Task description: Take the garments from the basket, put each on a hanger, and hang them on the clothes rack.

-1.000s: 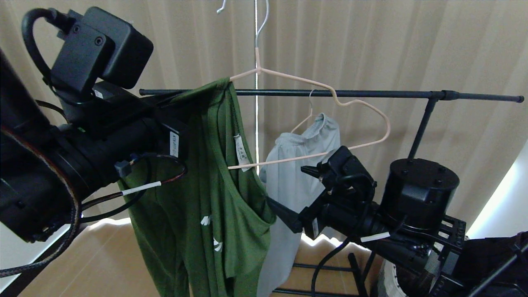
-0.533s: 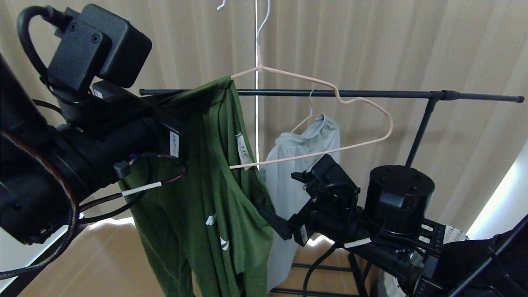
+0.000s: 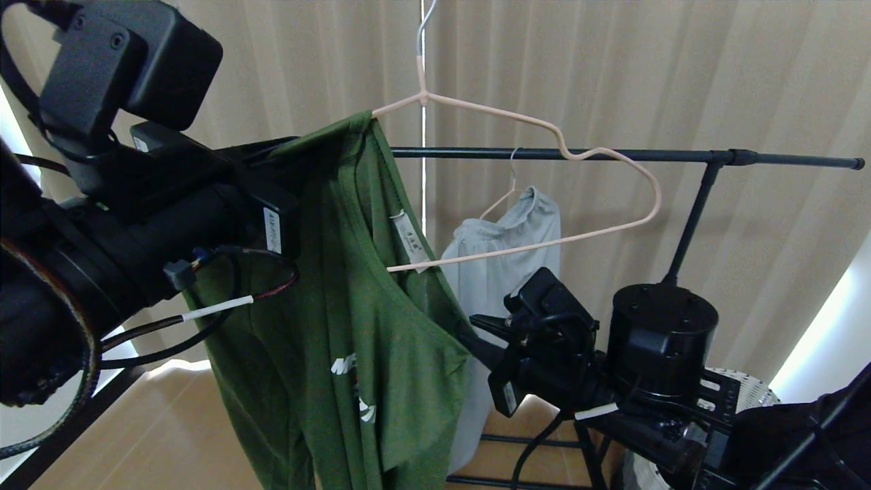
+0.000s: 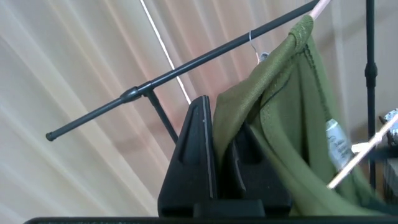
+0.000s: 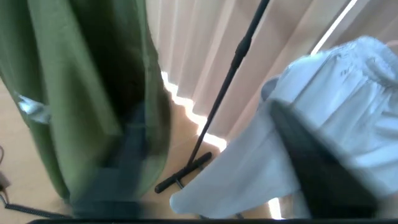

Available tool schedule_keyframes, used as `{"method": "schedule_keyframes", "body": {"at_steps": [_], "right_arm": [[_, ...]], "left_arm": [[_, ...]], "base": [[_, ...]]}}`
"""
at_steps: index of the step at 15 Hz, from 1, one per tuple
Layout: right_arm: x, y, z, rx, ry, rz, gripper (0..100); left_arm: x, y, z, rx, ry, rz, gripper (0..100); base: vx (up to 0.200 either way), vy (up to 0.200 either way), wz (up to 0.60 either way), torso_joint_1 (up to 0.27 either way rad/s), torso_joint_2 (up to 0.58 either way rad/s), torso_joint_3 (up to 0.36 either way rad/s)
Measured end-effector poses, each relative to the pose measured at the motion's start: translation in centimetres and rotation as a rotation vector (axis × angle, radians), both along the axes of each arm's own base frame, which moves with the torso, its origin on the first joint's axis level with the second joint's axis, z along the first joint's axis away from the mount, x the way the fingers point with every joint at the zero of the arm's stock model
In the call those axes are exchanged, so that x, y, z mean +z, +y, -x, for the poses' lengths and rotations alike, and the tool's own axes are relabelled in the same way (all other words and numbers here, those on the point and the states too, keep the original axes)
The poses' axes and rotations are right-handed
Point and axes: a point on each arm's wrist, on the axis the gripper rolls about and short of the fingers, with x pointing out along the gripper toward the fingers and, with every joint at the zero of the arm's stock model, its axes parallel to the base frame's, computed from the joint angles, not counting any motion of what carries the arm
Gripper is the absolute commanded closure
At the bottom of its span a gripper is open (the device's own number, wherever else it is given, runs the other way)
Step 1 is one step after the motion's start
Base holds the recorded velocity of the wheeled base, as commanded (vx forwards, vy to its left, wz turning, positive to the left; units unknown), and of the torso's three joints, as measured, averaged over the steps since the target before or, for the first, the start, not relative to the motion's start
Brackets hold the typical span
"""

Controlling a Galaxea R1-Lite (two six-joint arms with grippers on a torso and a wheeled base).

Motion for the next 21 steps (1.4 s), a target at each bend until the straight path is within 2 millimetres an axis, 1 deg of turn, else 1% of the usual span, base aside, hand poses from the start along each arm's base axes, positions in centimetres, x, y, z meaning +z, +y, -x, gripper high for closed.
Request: {"method": "schedule_keyframes", "body": {"at_steps": [2,5,9,11,13,17,18,20,21], "right_arm": [[0.4,-1.3,0.1,-0.036,-0.005,0.0,100],[1.5,-3.9,-0.4,-0.115,-0.03,-0.017,100],[2.9,-7.9,-2.2,-0.263,-0.072,-0.045,100],[3.7,-8.9,-2.6,-0.302,-0.096,-0.06,100],[4.4,-9.5,-2.9,-0.326,-0.117,-0.075,100],[5.2,-9.7,-2.7,-0.32,-0.139,-0.092,100],[5.4,-9.4,-2.4,-0.304,-0.143,-0.096,100],[5.7,-8.0,-1.4,-0.245,-0.145,-0.103,100],[5.8,-7.3,-0.9,-0.213,-0.148,-0.108,0]], "left_arm": [[-0.1,0.6,-0.4,0.034,-0.002,-0.014,100],[-1.1,1.8,-1.1,0.094,0.017,-0.059,100],[-3.2,2.5,-0.6,0.111,0.059,-0.136,100],[-3.9,2.7,-0.3,0.111,0.07,-0.168,100],[-4.6,3.0,0.0,0.115,0.085,-0.197,100],[-5.9,3.5,0.1,0.132,0.104,-0.267,100],[-6.1,3.6,0.1,0.137,0.11,-0.271,100],[-6.0,3.6,0.0,0.149,0.112,-0.268,100],[-5.9,3.5,-0.1,0.153,0.11,-0.264,100]], "base": [[0.0,0.0,0.0,0.0,0.0,0.0],[0.0,0.0,0.0,0.0,0.0,0.0],[0.0,0.0,0.0,0.0,0.0,0.0],[0.0,0.0,0.0,0.0,0.0,0.0],[0.0,0.0,0.0,0.0,0.0,0.0],[0.0,0.0,0.0,0.0,0.0,0.0],[0.0,0.0,0.0,0.0,0.0,0.0],[0.0,0.0,0.0,0.0,0.0,0.0],[0.0,0.0,0.0,0.0,0.0,0.0]]}}
